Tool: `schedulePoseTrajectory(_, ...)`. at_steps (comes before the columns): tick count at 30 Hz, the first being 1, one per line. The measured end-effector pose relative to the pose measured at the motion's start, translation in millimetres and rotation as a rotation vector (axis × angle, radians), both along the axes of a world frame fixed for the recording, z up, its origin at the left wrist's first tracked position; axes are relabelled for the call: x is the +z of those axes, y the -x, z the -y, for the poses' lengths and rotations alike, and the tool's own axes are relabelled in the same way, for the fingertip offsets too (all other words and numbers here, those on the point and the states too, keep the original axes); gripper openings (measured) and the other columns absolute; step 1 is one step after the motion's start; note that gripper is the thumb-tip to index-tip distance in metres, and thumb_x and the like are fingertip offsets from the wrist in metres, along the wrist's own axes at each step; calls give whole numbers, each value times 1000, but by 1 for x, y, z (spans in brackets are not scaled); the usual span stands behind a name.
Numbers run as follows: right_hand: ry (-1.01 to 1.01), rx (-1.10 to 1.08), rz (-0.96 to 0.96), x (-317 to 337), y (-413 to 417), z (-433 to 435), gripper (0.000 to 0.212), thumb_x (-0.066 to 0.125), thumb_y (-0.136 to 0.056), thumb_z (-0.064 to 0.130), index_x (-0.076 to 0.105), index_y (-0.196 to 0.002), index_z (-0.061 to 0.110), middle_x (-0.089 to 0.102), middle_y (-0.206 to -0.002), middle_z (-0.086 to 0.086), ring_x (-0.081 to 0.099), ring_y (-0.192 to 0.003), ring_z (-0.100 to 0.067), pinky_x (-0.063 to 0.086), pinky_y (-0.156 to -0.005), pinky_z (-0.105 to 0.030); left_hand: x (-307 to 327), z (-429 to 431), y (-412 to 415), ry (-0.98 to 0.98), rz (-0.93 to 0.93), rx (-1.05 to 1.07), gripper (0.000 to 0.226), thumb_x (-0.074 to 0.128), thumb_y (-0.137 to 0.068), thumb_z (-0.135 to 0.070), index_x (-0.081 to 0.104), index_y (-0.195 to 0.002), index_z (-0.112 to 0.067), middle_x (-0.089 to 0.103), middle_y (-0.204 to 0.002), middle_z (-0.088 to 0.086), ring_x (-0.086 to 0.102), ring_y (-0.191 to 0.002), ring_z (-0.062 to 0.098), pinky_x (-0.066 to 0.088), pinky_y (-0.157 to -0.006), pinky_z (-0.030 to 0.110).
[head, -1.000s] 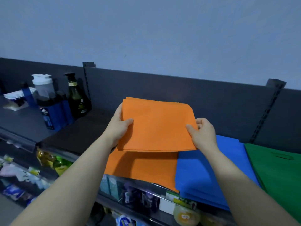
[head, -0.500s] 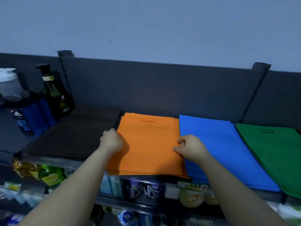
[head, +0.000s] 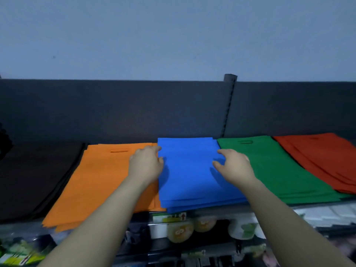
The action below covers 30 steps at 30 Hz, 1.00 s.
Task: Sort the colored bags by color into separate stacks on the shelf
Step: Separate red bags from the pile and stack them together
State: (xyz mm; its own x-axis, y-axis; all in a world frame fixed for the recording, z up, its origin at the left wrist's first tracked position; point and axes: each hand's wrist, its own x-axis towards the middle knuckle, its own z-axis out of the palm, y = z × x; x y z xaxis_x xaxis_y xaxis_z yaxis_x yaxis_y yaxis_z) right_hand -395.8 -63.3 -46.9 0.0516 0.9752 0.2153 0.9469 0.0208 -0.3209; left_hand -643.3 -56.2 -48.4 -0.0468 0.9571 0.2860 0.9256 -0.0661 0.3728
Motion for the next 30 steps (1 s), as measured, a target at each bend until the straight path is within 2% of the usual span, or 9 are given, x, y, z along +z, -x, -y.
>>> schedulePoseTrajectory(2, -12, -38, 21, 2, -37, 6, 46, 57, -89, 34, 55, -132, 16, 59, -131, -6, 55, -118, -25, 36, -106, -35, 2, -2, -40, -1, -17, -45, 46, 51, -92, -29, 50, -137, -23, 56, -135, 2, 51, -122, 28, 45, -97, 38)
schedulePoseTrajectory(8, -21, -128, 77, 8, -159, 21, 50, 56, -89, 38, 52, -135, 18, 55, -137, -4, 51, -126, -22, 34, -108, -36, 5, -2, -174, 10, -22, -161, 45, 47, -94, -30, 47, -138, -24, 56, -134, 1, 47, -121, 30, 42, -98, 38)
schedulePoseTrajectory(14, 13, -206, 77, 11, -264, 34, 44, 55, -90, 34, 55, -131, 17, 59, -130, -5, 54, -121, -25, 37, -105, -39, 2, -5, -290, 32, 51, -251, 46, 50, -93, -29, 48, -138, -22, 58, -132, 3, 49, -119, 30, 45, -96, 39)
schedulePoseTrajectory(20, 46, -300, 58, 11, -344, 27, 49, 54, -91, 37, 50, -137, 19, 55, -135, -5, 51, -124, -24, 34, -108, -40, 0, -21, -373, 97, 148, -329, 53, 52, -92, -29, 41, -141, -14, 57, -129, 8, 51, -119, 29, 43, -96, 36)
schedulePoseTrajectory(24, 43, -383, 46, 10, -391, 17, 50, 55, -91, 38, 50, -136, 19, 54, -137, -5, 50, -125, -25, 35, -107, -40, -4, -40, -417, 159, 180, -373, 46, 54, -91, -28, 48, -131, -6, 60, -122, 12, 53, -115, 29, 44, -96, 35)
schedulePoseTrajectory(30, 57, -494, 0, 8, -457, 6, 49, 56, -91, 38, 51, -136, 21, 54, -138, -4, 48, -127, -25, 36, -107, -40, -6, -69, -475, 269, 200, -385, 30, 55, -89, -27, 59, -102, -1, 64, -109, 18, 58, -105, 35, 45, -83, 34)
